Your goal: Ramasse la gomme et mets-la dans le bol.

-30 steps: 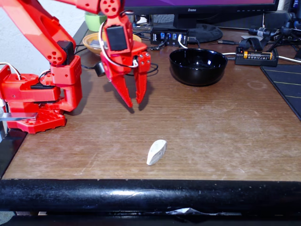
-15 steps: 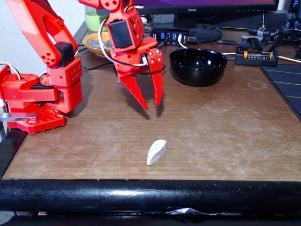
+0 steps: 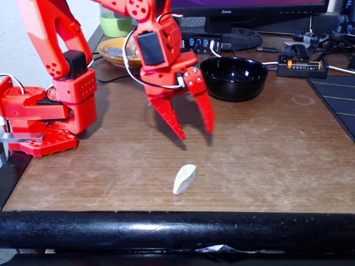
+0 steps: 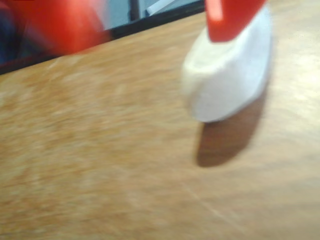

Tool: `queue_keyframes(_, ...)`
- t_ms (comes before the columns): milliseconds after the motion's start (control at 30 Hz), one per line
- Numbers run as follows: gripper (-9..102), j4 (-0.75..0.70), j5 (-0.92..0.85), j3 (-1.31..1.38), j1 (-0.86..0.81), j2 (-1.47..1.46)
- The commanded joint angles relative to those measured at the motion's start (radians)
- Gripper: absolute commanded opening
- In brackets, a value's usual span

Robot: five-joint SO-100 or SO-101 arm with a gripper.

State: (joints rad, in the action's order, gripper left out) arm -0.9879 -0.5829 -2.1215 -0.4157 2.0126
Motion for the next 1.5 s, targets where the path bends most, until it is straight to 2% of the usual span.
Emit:
queue_keyframes(0, 22, -0.015, -0.020, 0.150, -0.031, -0.046)
queue_keyframes(567, 21, -0.184, -0.206, 0.278, -0.127, -0.192)
queue_keyframes(1000, 21, -0.158, -0.249, 0.310, -0.179, -0.244)
queue_keyframes(1300, 21, -0.247, -0.387, 0.342, -0.133, -0.276)
queue_keyframes(1467, 21, -0.225, -0.362, 0.304, -0.130, -0.238)
